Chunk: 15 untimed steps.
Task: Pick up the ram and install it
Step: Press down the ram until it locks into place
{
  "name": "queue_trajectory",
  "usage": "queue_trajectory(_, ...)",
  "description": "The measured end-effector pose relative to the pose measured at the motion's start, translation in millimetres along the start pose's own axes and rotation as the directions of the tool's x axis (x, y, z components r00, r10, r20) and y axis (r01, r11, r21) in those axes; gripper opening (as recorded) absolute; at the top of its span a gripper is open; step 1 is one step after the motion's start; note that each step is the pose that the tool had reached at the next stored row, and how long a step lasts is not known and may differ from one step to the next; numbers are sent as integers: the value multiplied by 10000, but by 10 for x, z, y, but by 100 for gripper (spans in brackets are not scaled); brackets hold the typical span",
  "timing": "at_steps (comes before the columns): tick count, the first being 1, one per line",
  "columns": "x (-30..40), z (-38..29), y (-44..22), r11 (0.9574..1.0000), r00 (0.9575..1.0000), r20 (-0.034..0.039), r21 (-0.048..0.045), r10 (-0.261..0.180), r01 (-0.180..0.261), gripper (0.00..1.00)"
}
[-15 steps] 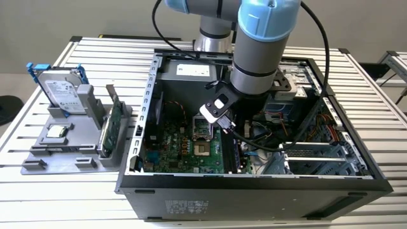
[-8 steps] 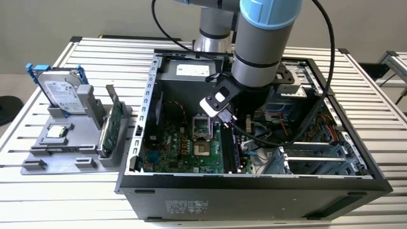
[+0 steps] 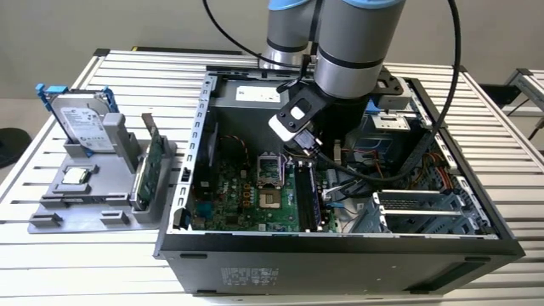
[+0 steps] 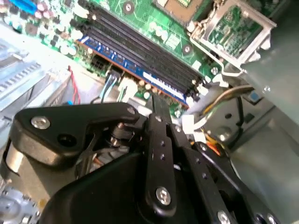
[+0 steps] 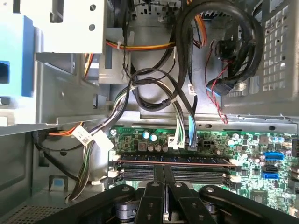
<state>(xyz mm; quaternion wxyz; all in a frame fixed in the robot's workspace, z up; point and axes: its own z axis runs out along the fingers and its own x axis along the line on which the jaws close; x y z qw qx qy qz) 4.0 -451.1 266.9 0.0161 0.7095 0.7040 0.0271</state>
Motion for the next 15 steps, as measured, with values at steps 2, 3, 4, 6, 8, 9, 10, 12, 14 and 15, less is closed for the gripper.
queue_trajectory(2, 0, 0, 0, 10000, 10000, -3, -1, 0, 0, 0)
queue_trajectory(3, 0, -2, 0, 10000, 10000, 0, 0, 0, 0, 0)
queue_trajectory(4, 0, -2, 0, 10000, 10000, 0, 0, 0, 0, 0)
queue_trajectory(6, 0, -12, 1, 10000, 10000, 1, 0, 0, 0, 0)
queue_trajectory(8, 0, -12, 1, 10000, 10000, 1, 0, 0, 0, 0)
queue_trajectory(9, 0, -13, 1, 10000, 10000, 1, 0, 0, 0, 0)
queue_trajectory(10, 0, -13, 1, 10000, 10000, 1, -1, -1, 1, 0)
queue_trajectory(12, 0, -13, 1, 10000, 10000, 0, -5, -1, 1, 0)
queue_trajectory(14, 0, -13, 1, 10000, 10000, 1, -8, 0, 0, 0)
queue_trajectory(15, 0, -13, 1, 10000, 10000, 1, -9, 0, 0, 0)
